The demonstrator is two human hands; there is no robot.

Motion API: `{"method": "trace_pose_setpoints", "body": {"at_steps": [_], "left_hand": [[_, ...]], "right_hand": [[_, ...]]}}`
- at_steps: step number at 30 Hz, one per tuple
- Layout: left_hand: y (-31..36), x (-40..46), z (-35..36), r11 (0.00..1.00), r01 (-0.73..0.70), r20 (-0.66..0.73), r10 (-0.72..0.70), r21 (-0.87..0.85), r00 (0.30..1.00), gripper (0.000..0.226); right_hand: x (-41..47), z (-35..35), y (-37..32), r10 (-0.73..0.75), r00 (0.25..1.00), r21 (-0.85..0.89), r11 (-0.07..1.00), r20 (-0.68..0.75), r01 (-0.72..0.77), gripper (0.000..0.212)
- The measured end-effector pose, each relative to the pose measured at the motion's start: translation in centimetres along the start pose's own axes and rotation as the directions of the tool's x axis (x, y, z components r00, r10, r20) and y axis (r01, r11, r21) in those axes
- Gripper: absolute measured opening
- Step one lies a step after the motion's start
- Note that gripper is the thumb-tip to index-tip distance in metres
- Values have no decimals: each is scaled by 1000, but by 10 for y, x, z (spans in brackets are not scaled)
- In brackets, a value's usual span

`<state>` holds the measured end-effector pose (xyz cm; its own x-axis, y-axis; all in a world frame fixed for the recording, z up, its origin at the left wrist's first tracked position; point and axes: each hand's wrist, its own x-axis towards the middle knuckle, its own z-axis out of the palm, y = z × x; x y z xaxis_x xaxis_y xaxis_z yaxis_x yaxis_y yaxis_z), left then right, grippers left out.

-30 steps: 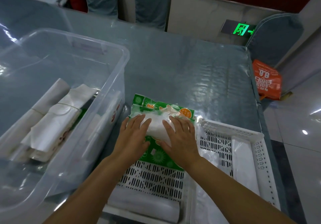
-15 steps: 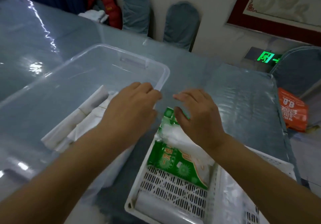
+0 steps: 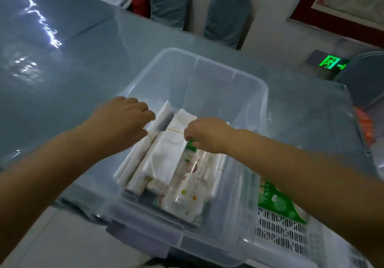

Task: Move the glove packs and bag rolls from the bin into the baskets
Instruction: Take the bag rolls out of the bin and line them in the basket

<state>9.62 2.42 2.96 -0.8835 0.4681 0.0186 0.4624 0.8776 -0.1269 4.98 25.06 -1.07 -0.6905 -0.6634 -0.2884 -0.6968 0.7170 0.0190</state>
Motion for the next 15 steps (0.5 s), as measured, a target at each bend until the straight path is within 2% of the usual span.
{"method": "trace_pose_setpoints", "body": {"at_steps": [2, 4, 6, 8, 10, 12, 15], "left_hand": [[-16, -10, 6, 999, -29, -5, 29, -37, 1000, 36], [-25, -20, 10, 994, -58, -46, 54, -92, 997, 34], [-30, -25, 14, 985, -86, -91, 73, -152, 993, 32], [-33, -27, 17, 973, -95, -107, 74, -212, 992, 30], [-33, -26, 20, 969, -97, -110, 74, -229, 991, 30], [-35, -26, 23, 975, -112, -113, 92, -194, 989, 28], [-36, -27, 28, 980, -117, -111, 100, -158, 989, 24]], "right_hand": [[9, 15, -10, -129, 971, -122, 980, 203, 155, 18], [8, 24, -19, -247, 912, -215, 920, 326, 327, 17], [6, 32, -27, -396, 825, -306, 791, 403, 529, 23], [6, 38, -34, -505, 748, -339, 678, 429, 652, 33], [9, 47, -43, -509, 720, -359, 634, 472, 685, 37], [13, 57, -51, -498, 717, -411, 594, 488, 692, 29], [16, 62, -58, -484, 721, -383, 623, 496, 682, 25]]}}
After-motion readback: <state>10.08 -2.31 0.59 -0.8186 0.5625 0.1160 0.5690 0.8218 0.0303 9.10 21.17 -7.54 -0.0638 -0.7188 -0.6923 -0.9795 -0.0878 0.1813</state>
